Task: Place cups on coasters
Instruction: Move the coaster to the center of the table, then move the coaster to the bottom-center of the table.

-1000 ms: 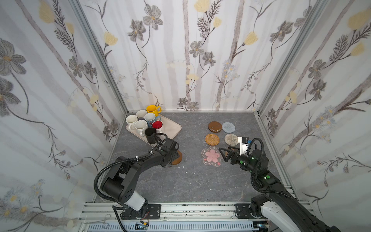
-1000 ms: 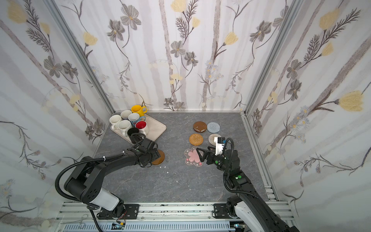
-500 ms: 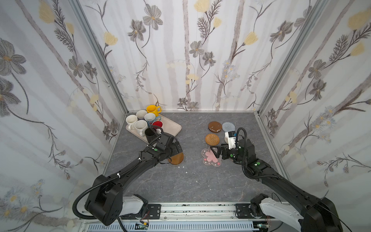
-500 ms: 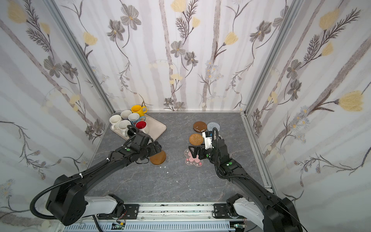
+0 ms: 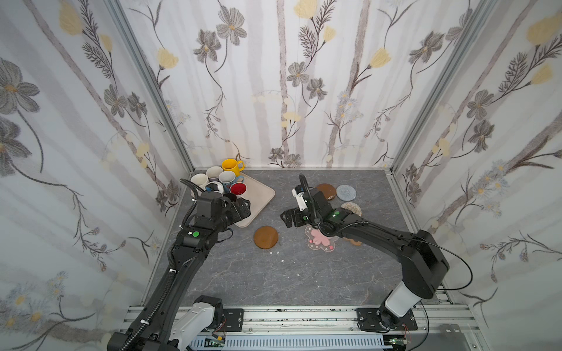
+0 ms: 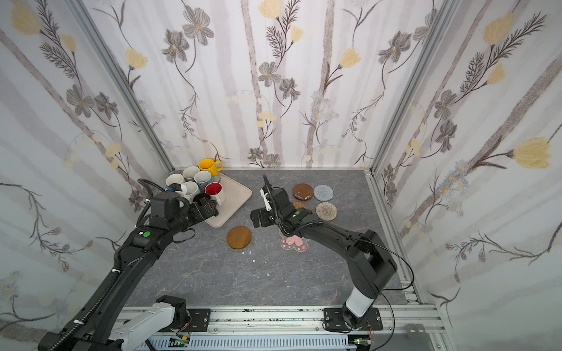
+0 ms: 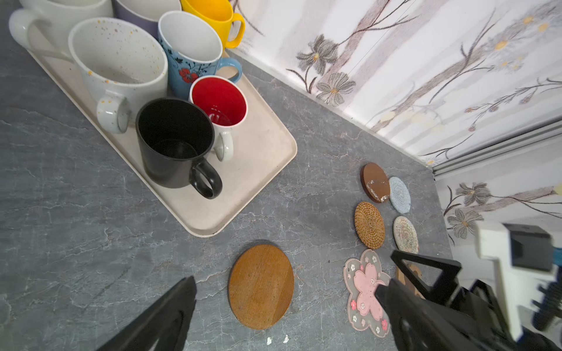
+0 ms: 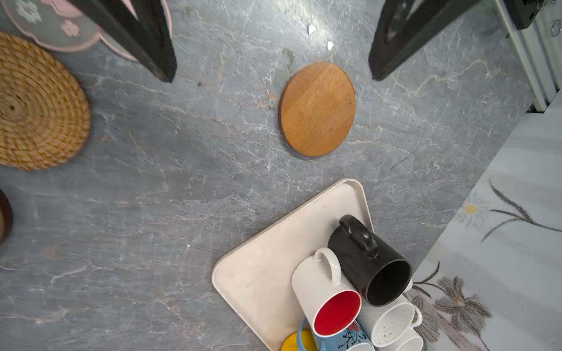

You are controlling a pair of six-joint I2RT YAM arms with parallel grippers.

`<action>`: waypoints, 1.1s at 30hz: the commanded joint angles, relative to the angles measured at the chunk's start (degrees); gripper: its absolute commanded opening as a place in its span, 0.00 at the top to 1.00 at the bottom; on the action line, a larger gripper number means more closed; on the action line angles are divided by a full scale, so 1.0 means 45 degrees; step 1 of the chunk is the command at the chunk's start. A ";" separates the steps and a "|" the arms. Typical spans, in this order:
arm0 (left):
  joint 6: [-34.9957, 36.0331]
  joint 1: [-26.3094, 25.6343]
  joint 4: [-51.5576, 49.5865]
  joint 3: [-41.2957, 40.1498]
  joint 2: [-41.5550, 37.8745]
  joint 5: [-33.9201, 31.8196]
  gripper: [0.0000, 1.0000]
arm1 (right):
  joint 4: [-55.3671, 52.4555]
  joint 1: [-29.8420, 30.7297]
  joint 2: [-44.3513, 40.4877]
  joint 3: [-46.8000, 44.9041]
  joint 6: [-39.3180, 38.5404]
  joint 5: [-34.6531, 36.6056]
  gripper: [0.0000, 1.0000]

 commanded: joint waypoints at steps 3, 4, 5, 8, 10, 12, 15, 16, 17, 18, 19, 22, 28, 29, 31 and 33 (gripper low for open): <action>-0.0133 0.0077 -0.0147 -0.0190 -0.0825 -0.0084 0.00 | -0.1418 0.0865 0.2530 0.3086 0.0097 0.0252 0.01; -0.0151 0.0053 0.0015 -0.0247 -0.0922 -0.0156 0.00 | -0.1565 0.0941 0.2974 0.3589 0.0111 0.0200 0.02; -0.0111 0.0078 0.0135 -0.0284 -0.0996 -0.0216 0.00 | -0.1755 0.1035 0.3477 0.4169 0.0135 0.0165 0.03; 0.0080 0.0062 0.0190 -0.0276 -0.1179 -0.0323 0.00 | -0.2854 0.1331 0.5067 0.6161 0.0071 0.0233 0.04; 0.0068 0.0065 0.0235 -0.0381 -0.1446 -0.0383 0.00 | -0.3514 0.1507 0.5959 0.7273 -0.0053 0.0554 0.04; 0.0066 0.0065 0.0361 -0.0636 -0.1724 -0.0482 0.00 | -0.3790 0.1621 0.6572 0.7957 -0.0098 0.0768 0.04; 0.0083 0.0068 0.0481 -0.1036 -0.1947 -0.0535 0.00 | -0.3828 0.1619 0.7175 0.8498 -0.0040 0.0820 0.04; 0.0099 0.0074 0.0503 -0.1133 -0.1976 -0.0516 0.00 | -0.3909 0.1619 0.7332 0.8684 -0.0040 0.0874 0.05; 0.0096 0.0073 0.0538 -0.1226 -0.2016 -0.0493 0.00 | -0.4016 0.1619 0.7538 0.8856 -0.0050 0.0952 0.05; 0.0092 0.0075 0.0560 -0.1307 -0.2067 -0.0476 0.00 | -0.4115 0.1613 0.7705 0.9054 -0.0059 0.1029 0.05; 0.0073 0.0065 0.0591 -0.1377 -0.2082 -0.0463 0.00 | -0.4180 0.1638 0.7833 0.9205 -0.0059 0.1082 0.05; 0.0050 0.0086 0.0716 -0.1542 -0.2176 -0.0510 0.00 | -0.4260 0.1656 0.8173 0.9456 -0.0117 0.1213 0.05; 0.0026 0.0072 0.0901 -0.1821 -0.2243 -0.0456 0.00 | -0.4470 0.1696 0.8693 0.9780 -0.0311 0.1485 0.08; -0.0002 0.0066 0.0961 -0.1931 -0.2282 -0.0442 0.00 | -0.4493 0.1715 0.8765 0.9835 -0.0367 0.1484 0.08; -0.0072 0.0072 0.1144 -0.2109 -0.2378 -0.0440 0.00 | -0.4696 0.1755 0.8912 1.0004 -0.0468 0.1617 0.10; -0.0166 0.0077 0.1279 -0.2236 -0.2405 -0.0398 0.00 | -0.4845 0.1804 0.8998 1.0056 -0.0547 0.1687 0.12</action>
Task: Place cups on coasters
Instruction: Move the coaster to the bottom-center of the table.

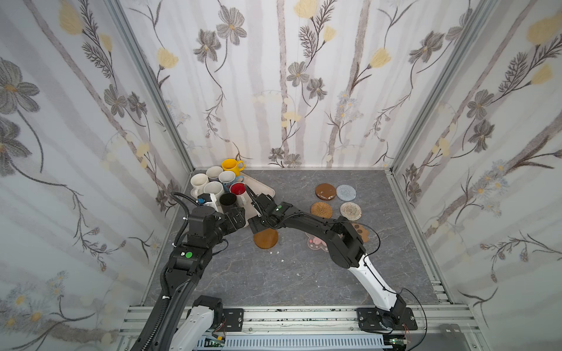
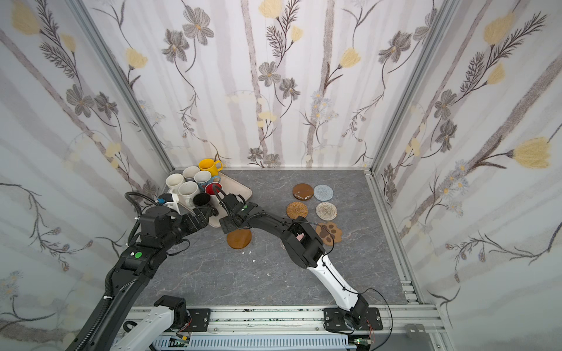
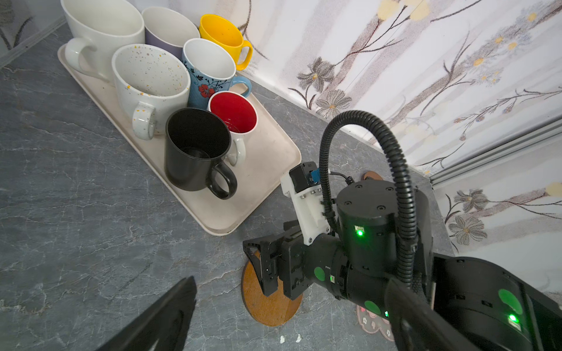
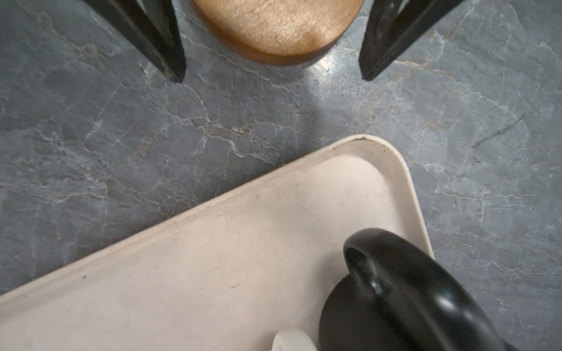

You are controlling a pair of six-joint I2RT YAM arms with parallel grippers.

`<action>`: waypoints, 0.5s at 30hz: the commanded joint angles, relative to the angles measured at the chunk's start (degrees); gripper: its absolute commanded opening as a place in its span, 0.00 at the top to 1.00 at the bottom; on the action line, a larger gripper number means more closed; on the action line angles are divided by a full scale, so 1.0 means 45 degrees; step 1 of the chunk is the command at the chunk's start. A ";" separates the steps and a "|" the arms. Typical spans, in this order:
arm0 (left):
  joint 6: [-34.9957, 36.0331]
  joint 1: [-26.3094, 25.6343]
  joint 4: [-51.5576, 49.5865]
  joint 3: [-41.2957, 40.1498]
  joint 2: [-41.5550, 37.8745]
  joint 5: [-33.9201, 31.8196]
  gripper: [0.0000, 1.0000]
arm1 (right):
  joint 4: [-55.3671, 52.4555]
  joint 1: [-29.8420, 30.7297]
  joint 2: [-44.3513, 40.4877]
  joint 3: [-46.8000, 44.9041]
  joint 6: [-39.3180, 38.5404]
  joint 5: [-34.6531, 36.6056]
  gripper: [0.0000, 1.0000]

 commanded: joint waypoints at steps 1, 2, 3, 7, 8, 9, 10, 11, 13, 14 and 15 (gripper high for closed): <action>-0.0131 0.0006 0.0680 -0.0138 -0.0029 0.0015 0.00 | -0.0211 0.0082 0.0156 0.0177 -0.0251 0.0357 0.13; -0.0148 0.0009 0.0719 -0.0130 0.0015 0.0068 0.00 | -0.0284 0.0138 0.0201 0.0178 -0.0286 0.0340 0.14; -0.0148 0.0011 0.0739 -0.0139 0.0049 0.0112 0.00 | -0.0351 0.0208 0.0222 0.0177 -0.0320 0.0337 0.14; -0.0227 0.0016 0.0794 -0.0138 0.0133 0.0234 0.00 | -0.0648 0.0542 0.0302 0.0182 -0.0614 0.0326 0.13; -0.0243 0.0014 0.0819 -0.0145 0.0120 0.0236 0.00 | -0.0723 0.0599 0.0295 0.0181 -0.0668 0.0371 0.14; -0.0268 0.0012 0.0838 -0.0160 0.0145 0.0253 0.00 | -0.0834 0.0664 0.0322 0.0178 -0.0727 0.0404 0.13; -0.0304 0.0002 0.0839 -0.0167 0.0157 0.0274 0.00 | -0.0932 0.0701 0.0329 0.0177 -0.0768 0.0408 0.13; -0.0315 -0.0003 0.0858 -0.0168 0.0158 0.0312 0.00 | -0.1019 0.0727 0.0345 0.0177 -0.0796 0.0387 0.13; -0.0370 0.0000 0.0842 -0.0169 0.0155 0.0386 0.00 | -0.1241 0.0783 0.0339 0.0157 -0.0900 0.0414 0.14; -0.0394 0.0000 0.0858 -0.0160 0.0128 0.0406 0.00 | -0.1341 0.0841 0.0343 0.0143 -0.0971 0.0489 0.14; -0.0427 -0.0003 0.0859 -0.0174 0.0122 0.0425 0.00 | -0.1477 0.0897 0.0321 0.0129 -0.1073 0.0676 0.14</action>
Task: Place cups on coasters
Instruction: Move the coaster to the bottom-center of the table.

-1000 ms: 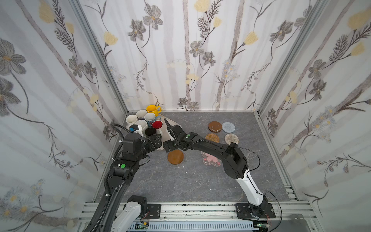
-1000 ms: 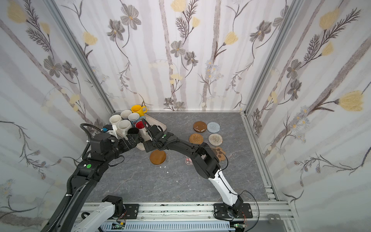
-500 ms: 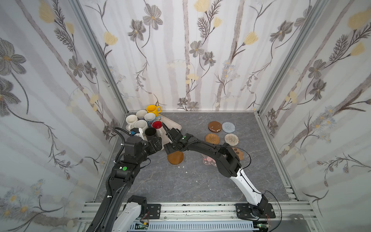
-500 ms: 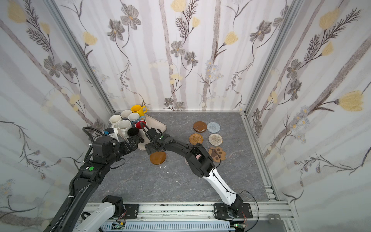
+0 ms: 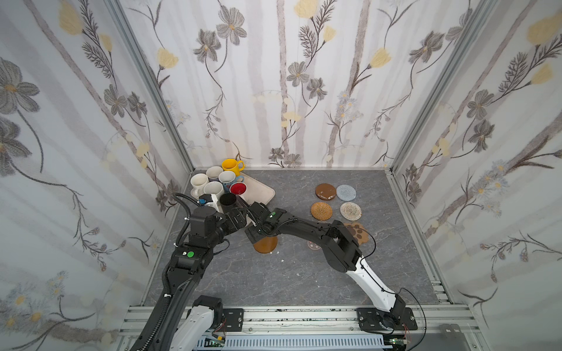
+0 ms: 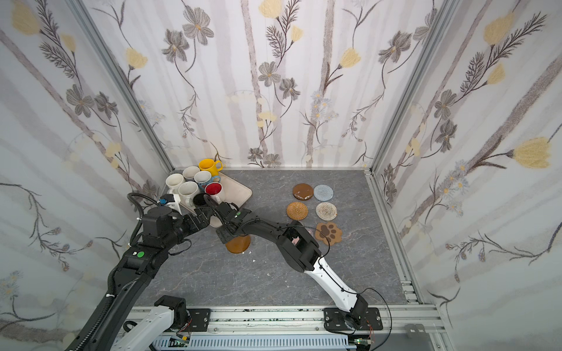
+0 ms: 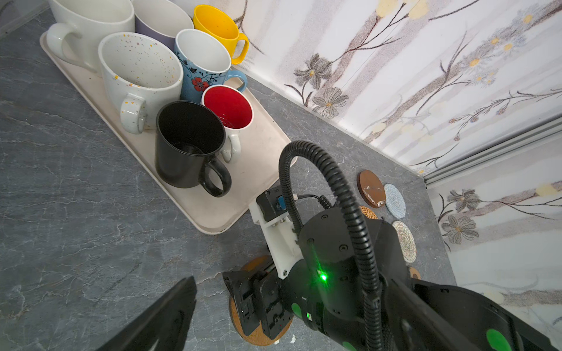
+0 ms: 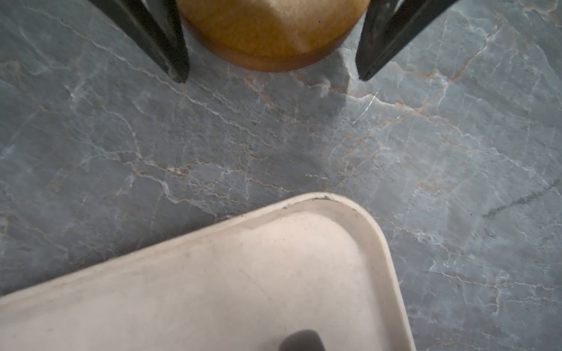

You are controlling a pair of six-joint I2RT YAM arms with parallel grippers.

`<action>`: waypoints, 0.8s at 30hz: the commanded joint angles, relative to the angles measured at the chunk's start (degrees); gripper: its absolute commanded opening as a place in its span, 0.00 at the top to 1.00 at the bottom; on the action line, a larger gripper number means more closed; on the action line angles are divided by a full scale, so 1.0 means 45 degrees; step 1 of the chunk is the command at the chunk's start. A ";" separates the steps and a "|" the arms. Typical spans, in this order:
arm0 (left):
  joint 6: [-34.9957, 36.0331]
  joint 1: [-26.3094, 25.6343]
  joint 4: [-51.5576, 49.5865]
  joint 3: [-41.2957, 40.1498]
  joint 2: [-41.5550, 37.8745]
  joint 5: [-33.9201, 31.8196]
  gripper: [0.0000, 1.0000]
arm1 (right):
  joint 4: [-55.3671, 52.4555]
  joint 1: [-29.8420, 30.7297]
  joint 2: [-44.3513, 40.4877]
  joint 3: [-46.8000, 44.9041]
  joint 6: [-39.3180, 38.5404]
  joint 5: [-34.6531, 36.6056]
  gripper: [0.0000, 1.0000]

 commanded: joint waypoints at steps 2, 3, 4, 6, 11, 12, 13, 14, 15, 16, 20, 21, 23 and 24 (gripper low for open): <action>-0.0224 -0.0007 0.0470 -0.0027 -0.0071 0.0166 0.00 | -0.0769 0.0277 0.0035 -0.0037 -0.0581 0.0795 0.14; -0.0280 -0.0010 0.0480 -0.0036 -0.0096 0.0166 0.00 | -0.0853 0.0370 -0.0013 -0.0107 -0.0734 0.1013 0.13; -0.0308 -0.0010 0.0479 -0.0036 -0.0114 0.0182 0.00 | -0.0890 0.0475 -0.0088 -0.0293 -0.0887 0.1241 0.13; -0.0386 -0.0010 0.0477 -0.0049 -0.0117 0.0183 0.00 | -0.0885 0.0638 -0.0261 -0.0718 -0.1221 0.1530 0.12; -0.0714 -0.0020 0.0490 -0.0057 -0.0086 0.0372 0.00 | -0.0769 0.0834 -0.0780 -0.2055 -0.1559 0.1701 0.12; -0.0776 -0.0066 0.0518 -0.0053 -0.0100 0.0421 0.00 | -0.0618 0.0841 -0.0992 -0.2453 -0.1576 0.1692 0.12; -0.0816 -0.0116 0.0519 -0.0031 -0.0105 0.0400 0.00 | -0.0430 0.0841 -0.1242 -0.2912 -0.1559 0.1619 0.12; -0.0853 -0.0138 0.0519 -0.0030 -0.0087 0.0396 0.00 | -0.0248 0.0842 -0.1460 -0.3313 -0.1559 0.1567 0.12; -0.0873 -0.0200 0.0519 0.0001 -0.0068 0.0370 0.00 | -0.0020 0.0841 -0.1731 -0.3736 -0.1572 0.1484 0.12; -0.0887 -0.0243 0.0519 0.0000 -0.0055 0.0359 0.00 | 0.0171 0.0835 -0.1973 -0.4180 -0.1589 0.1386 0.12; -0.0992 -0.0536 0.0553 0.0023 0.0168 0.0273 0.00 | 0.0818 0.0817 -0.2847 -0.5689 -0.1766 0.0812 0.13; -0.1043 -0.0669 0.0556 0.0036 0.0248 0.0176 0.00 | 0.0978 0.0812 -0.3076 -0.6084 -0.1838 0.0723 0.13; -0.1114 -0.1051 0.0580 0.0041 0.0352 -0.0157 0.00 | 0.1334 0.0821 -0.3566 -0.7028 -0.1983 0.0724 0.13; -0.1150 -0.1231 0.0607 0.0055 0.0426 -0.0314 0.00 | 0.1457 0.0821 -0.3763 -0.7433 -0.1998 0.0861 0.14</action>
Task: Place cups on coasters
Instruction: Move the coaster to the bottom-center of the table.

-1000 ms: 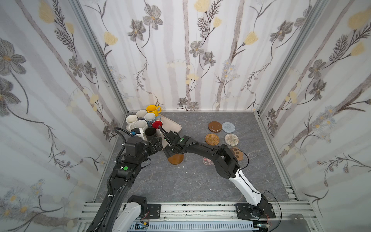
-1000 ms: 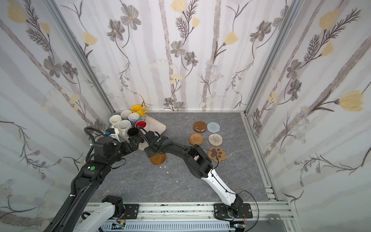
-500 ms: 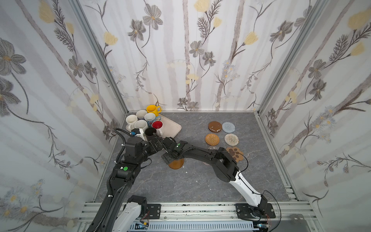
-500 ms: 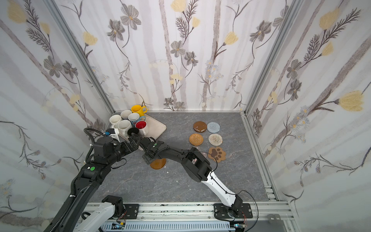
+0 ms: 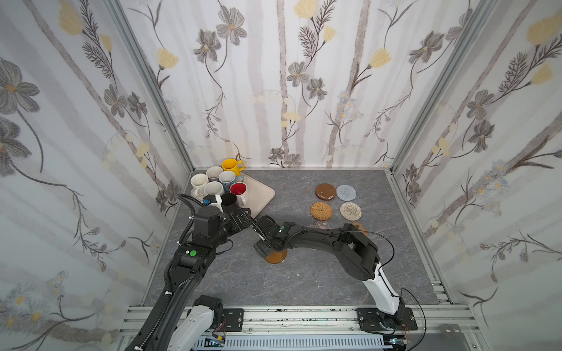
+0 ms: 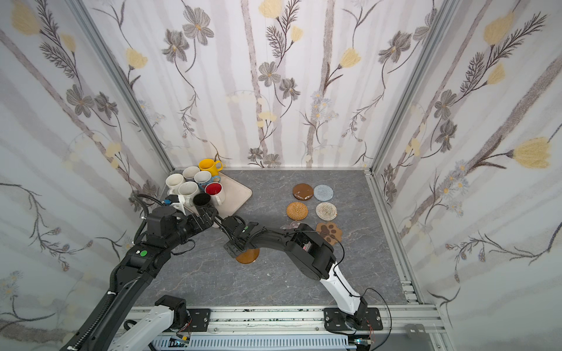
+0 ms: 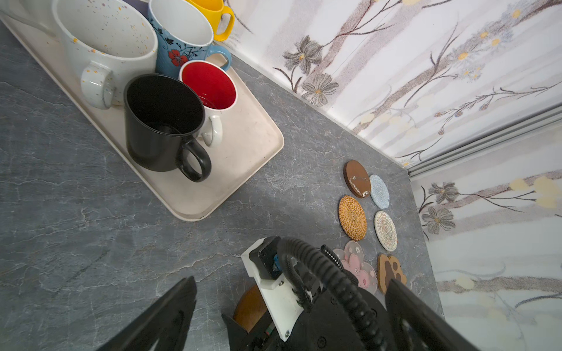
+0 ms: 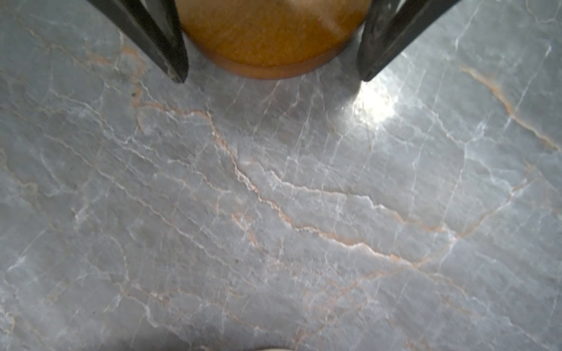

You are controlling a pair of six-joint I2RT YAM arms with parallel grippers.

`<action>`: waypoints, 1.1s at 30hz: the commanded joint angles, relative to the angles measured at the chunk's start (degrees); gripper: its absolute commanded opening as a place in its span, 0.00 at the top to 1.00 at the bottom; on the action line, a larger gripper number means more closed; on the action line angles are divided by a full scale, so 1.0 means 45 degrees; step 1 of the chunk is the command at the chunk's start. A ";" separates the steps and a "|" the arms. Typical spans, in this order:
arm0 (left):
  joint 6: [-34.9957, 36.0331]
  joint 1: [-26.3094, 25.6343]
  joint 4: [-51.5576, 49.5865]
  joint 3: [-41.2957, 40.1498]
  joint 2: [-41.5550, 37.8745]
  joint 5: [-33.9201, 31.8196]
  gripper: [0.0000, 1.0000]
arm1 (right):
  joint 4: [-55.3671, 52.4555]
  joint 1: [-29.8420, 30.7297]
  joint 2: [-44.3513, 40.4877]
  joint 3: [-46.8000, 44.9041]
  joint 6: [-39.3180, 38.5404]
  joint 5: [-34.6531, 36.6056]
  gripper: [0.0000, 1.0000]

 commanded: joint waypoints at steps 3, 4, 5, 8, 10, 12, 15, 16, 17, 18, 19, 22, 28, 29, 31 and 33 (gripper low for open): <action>-0.0338 -0.0867 0.0582 0.0138 0.0338 -0.0942 0.00 | -0.0611 0.0015 -0.0948 -0.2235 -0.0706 0.0477 0.14; -0.0390 -0.1069 0.0600 0.0161 0.0454 -0.1100 0.00 | -0.0471 0.0015 -0.1199 -0.2684 -0.0712 0.0584 0.14; -0.0442 -0.1242 0.0631 0.0174 0.0573 -0.1198 0.00 | -0.0338 0.0015 -0.1422 -0.3054 -0.0721 0.0639 0.14; -0.0640 -0.1801 0.0731 0.0311 0.0913 -0.1536 0.00 | 0.0122 0.0015 -0.2137 -0.4255 -0.0694 0.0641 0.14; -0.0782 -0.2218 0.0814 0.0399 0.1121 -0.1837 0.00 | 0.0282 -0.0004 -0.2510 -0.4868 -0.0692 0.0573 0.14; -0.0881 -0.2635 0.0917 0.0469 0.1292 -0.2133 0.00 | 0.0412 -0.0004 -0.2809 -0.5397 -0.0683 0.0572 0.15; -0.0975 -0.3215 0.1044 0.0601 0.1677 -0.2456 0.00 | 0.0633 -0.0007 -0.3334 -0.6190 -0.0624 0.0602 0.15; -0.1015 -0.3396 0.1088 0.0659 0.1823 -0.2553 0.00 | 0.0654 -0.0024 -0.3527 -0.6438 -0.0582 0.0602 0.15; -0.1057 -0.3554 0.1117 0.0697 0.1958 -0.2635 0.00 | 0.0649 -0.0036 -0.3723 -0.6627 -0.0531 0.0635 0.15; -0.1110 -0.3751 0.1166 0.0747 0.2080 -0.2732 0.00 | 0.0651 -0.0023 -0.3933 -0.6865 -0.0446 0.0759 0.15; -0.1166 -0.3912 0.1209 0.0824 0.2223 -0.2780 0.00 | 0.0659 -0.0024 -0.4169 -0.7102 -0.0362 0.0950 0.15; -0.1287 -0.4354 0.1335 0.1099 0.2624 -0.2841 0.00 | 0.0740 -0.0101 -0.4720 -0.7570 0.0035 0.0888 0.16; -0.1348 -0.4910 0.1442 0.1548 0.3067 -0.3156 0.00 | 0.0308 -0.0102 -0.5230 -0.7958 0.0653 0.0955 0.16; -0.1356 -0.4963 0.1462 0.1572 0.3141 -0.3175 0.00 | 0.0014 -0.0103 -0.5208 -0.7940 0.0798 0.1078 0.16; -0.1376 -0.5059 0.1515 0.1587 0.3260 -0.3233 0.00 | -0.0438 -0.0102 -0.5198 -0.7952 0.1151 0.1338 0.16; -0.1396 -0.5132 0.1578 0.1555 0.3362 -0.3273 0.00 | -0.0622 -0.0102 -0.5315 -0.8071 0.1446 0.1338 0.16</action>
